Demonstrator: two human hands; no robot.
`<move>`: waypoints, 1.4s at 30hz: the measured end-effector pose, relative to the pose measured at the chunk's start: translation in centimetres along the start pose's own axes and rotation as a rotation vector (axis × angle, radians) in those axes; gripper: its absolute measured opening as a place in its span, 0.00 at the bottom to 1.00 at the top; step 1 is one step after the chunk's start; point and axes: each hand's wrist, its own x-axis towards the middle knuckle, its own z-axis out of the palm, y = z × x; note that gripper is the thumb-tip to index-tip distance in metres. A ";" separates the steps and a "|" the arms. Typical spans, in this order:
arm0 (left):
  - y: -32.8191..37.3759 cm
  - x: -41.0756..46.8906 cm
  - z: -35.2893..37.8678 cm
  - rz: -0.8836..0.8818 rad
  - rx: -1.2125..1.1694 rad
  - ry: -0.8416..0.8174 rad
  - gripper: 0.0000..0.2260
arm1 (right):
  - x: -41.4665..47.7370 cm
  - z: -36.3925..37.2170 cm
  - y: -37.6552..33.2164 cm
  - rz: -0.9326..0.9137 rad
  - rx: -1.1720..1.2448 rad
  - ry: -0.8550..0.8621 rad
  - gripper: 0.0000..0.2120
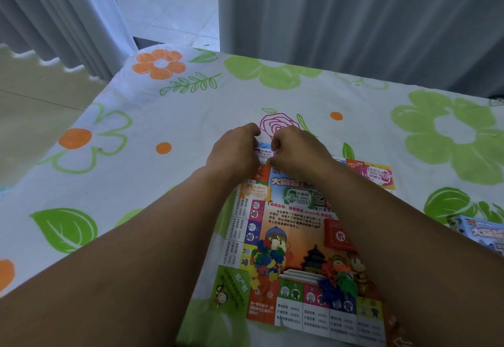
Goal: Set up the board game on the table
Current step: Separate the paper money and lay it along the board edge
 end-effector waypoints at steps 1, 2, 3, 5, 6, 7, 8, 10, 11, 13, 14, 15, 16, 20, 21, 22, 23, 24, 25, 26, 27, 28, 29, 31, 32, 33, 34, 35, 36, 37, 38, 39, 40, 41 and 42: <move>0.0 0.0 0.0 -0.001 0.001 0.000 0.24 | 0.0 -0.1 0.0 -0.004 -0.001 0.001 0.10; 0.0 0.0 0.0 -0.002 0.002 -0.001 0.24 | 0.0 -0.1 0.0 -0.008 -0.001 0.004 0.10; 0.0 0.0 0.0 -0.003 0.001 -0.002 0.24 | -0.1 -0.2 0.0 -0.011 0.002 0.009 0.10; 0.0 0.0 0.0 -0.003 0.001 -0.005 0.24 | -0.1 -0.6 -0.2 -0.012 0.016 0.020 0.11; 0.0 0.0 -0.1 -0.005 0.002 -0.005 0.24 | -0.1 -0.8 -0.2 -0.006 0.035 0.028 0.11; 0.0 0.0 -0.1 -0.006 0.002 -0.005 0.24 | 0.0 -1.1 -0.1 0.005 0.060 0.042 0.11; 0.0 0.0 -0.1 -0.010 0.001 -0.006 0.24 | 0.0 -1.4 0.0 0.019 0.086 0.059 0.10; 0.0 0.0 -0.1 -0.014 -0.006 -0.010 0.24 | 0.1 -1.9 0.6 0.047 0.124 0.089 0.08; 0.0 0.0 -0.1 -0.014 -0.010 -0.013 0.24 | 0.1 -2.0 0.9 0.060 0.143 0.098 0.08; 0.0 -0.1 -0.2 -0.014 -0.020 -0.022 0.24 | 0.0 -2.2 1.5 0.079 0.187 0.103 0.10; 0.0 -0.1 -0.2 -0.017 -0.025 -0.025 0.24 | 0.0 -2.2 1.8 0.082 0.200 0.102 0.11; 0.0 -0.1 -0.2 -0.019 -0.029 -0.025 0.24 | -0.1 -2.3 2.0 0.083 0.208 0.101 0.11; 0.0 0.0 -0.2 -0.021 -0.033 -0.024 0.24 | -0.1 -2.3 2.2 0.082 0.211 0.098 0.11; 0.1 0.0 -0.4 -0.026 -0.056 -0.023 0.25 | -0.2 -2.9 2.9 0.067 0.261 0.093 0.12; 0.2 0.0 -0.5 -0.022 -0.059 -0.017 0.26 | -0.3 -3.2 3.2 0.069 0.272 0.088 0.13; 0.3 0.1 -0.6 -0.010 -0.062 -0.008 0.26 | -0.5 -3.5 3.6 0.074 0.281 0.076 0.13; 0.5 0.2 -0.6 0.006 -0.069 -0.005 0.27 | -0.7 -3.9 4.1 0.081 0.286 0.055 0.13; 0.8 0.3 -0.6 0.027 -0.071 -0.006 0.28 | -0.9 -4.3 4.5 0.086 0.285 0.029 0.14; 1.2 0.4 -0.4 0.055 -0.066 -0.015 0.28 | -1.1 -4.6 5.0 0.094 0.274 0.005 0.15; 1.8 0.4 -0.2 0.083 -0.044 -0.029 0.29 | -1.4 -4.8 5.4 0.106 0.261 -0.020 0.17; 2.3 0.4 0.1 0.114 -0.011 -0.049 0.30 | -1.6 -4.9 5.8 0.118 0.245 -0.045 0.18; 2.8 0.4 0.4 0.142 0.034 -0.072 0.31 | -1.8 -4.9 6.0 0.126 0.225 -0.066 0.20; 3.4 0.5 0.8 0.168 0.081 -0.091 0.32 | -2.0 -4.9 6.3 0.126 0.199 -0.080 0.21; 4.0 0.5 1.4 0.194 0.173 -0.116 0.33 | -2.3 -4.7 6.4 0.090 0.147 -0.082 0.23; 4.1 0.5 1.6 0.200 0.209 -0.119 0.33 | -2.4 -4.5 6.2 0.062 0.121 -0.077 0.23; 4.2 0.6 1.9 0.205 0.237 -0.120 0.33 | -2.6 -4.5 6.1 0.039 0.092 -0.068 0.24; 4.3 0.6 2.0 0.207 0.255 -0.117 0.32 | -2.6 -4.4 6.0 0.016 0.066 -0.061 0.24; 4.3 0.7 2.0 0.208 0.266 -0.112 0.31 | -2.7 -4.2 5.8 0.001 0.047 -0.055 0.25; 4.3 0.7 2.1 0.207 0.274 -0.110 0.30 | -2.7 -4.2 5.8 -0.006 0.034 -0.051 0.25; 4.3 0.8 2.2 0.205 0.281 -0.112 0.29 | -2.6 -4.1 5.8 -0.005 0.028 -0.050 0.25; 4.3 0.9 2.3 0.201 0.284 -0.116 0.29 | -2.6 -4.0 5.8 -0.002 0.022 -0.053 0.25; 4.2 1.0 2.3 0.197 0.287 -0.120 0.29 | -2.5 -4.0 5.8 0.002 0.018 -0.057 0.25; 4.2 1.0 2.4 0.195 0.287 -0.121 0.28 | -2.5 -3.8 5.9 0.004 0.010 -0.060 0.25; 4.2 1.1 2.4 0.193 0.285 -0.120 0.28 | -2.4 -3.7 5.9 0.006 -0.001 -0.063 0.25; 4.2 1.1 2.5 0.193 0.280 -0.120 0.27 | -2.4 -3.6 5.9 0.008 -0.012 -0.066 0.25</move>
